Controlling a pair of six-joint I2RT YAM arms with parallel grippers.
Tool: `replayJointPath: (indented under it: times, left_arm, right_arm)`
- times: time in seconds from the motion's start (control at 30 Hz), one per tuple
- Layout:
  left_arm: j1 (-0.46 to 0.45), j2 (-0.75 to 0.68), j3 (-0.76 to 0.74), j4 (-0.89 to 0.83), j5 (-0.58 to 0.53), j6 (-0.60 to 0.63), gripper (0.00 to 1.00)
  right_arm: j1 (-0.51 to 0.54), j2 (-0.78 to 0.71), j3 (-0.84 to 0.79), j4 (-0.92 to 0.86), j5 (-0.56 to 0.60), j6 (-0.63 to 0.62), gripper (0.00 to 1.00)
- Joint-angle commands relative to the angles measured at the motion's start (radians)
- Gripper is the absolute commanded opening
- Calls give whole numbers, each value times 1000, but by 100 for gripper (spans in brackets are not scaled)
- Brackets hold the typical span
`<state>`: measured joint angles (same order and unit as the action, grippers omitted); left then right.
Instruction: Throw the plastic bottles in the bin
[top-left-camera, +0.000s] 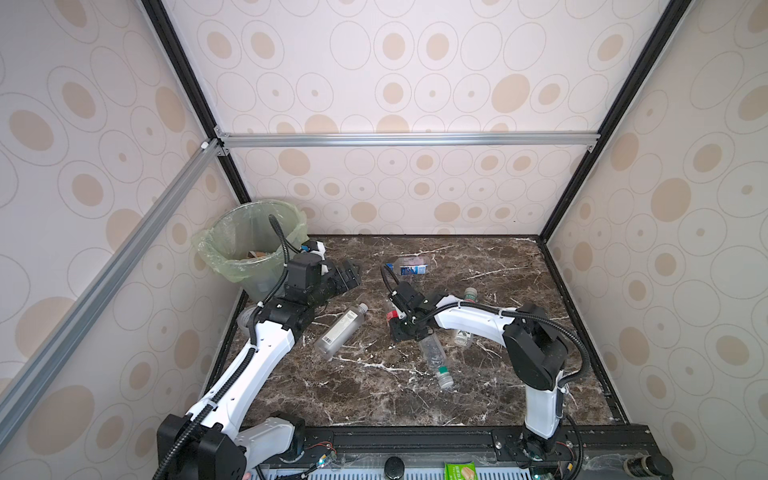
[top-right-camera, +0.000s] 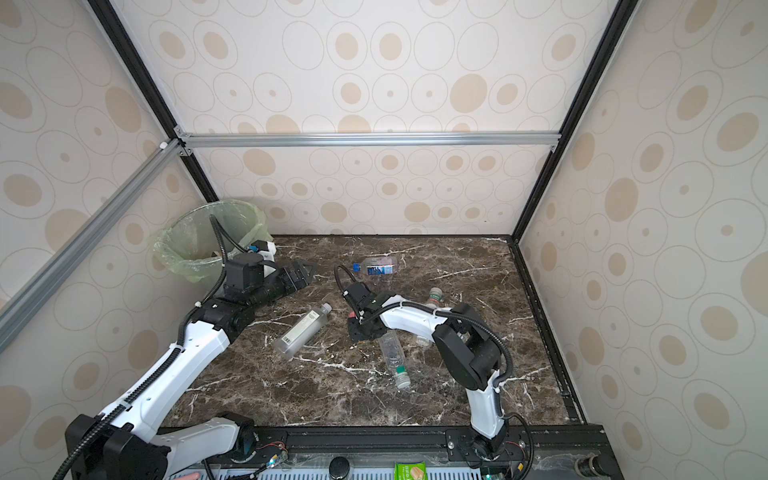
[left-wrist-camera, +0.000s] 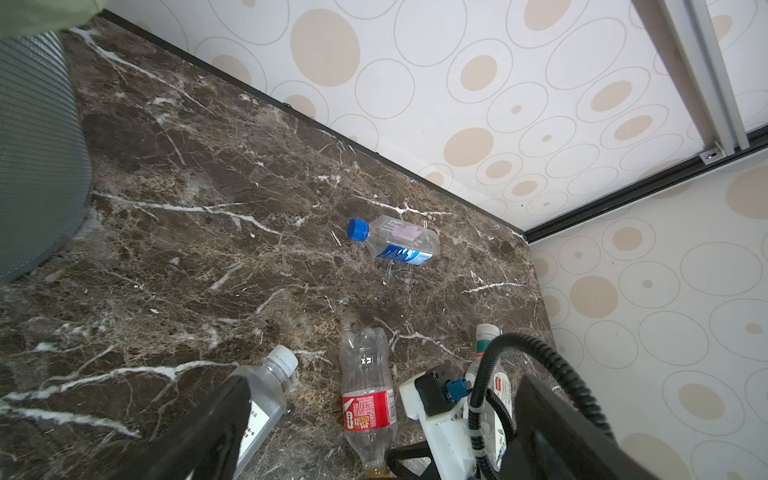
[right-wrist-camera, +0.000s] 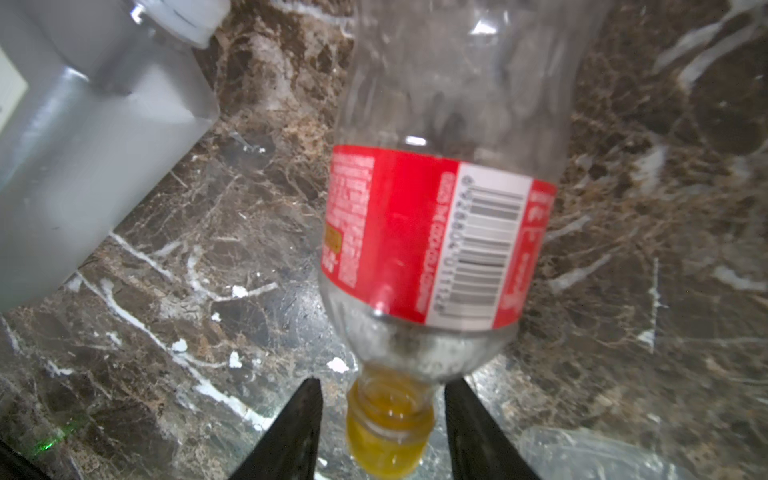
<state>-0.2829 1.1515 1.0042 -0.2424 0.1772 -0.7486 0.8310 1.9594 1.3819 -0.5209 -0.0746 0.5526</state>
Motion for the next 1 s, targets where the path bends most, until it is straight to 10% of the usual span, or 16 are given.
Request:
replayJointPath:
  times: [0.0,0.4,0.97]
  left_arm:
    - [13,-31,-10,23,18,-32,99]
    - [19,-16,-38,91,106,-128,99]
    - [30,67,-14,393,267,-440,99]
  right_arm:
    - [6,25,11,5,9,21,48]
    - [3,5,18,10,46,7,26]
    - [-3,-231,153,100,65,-60,25]
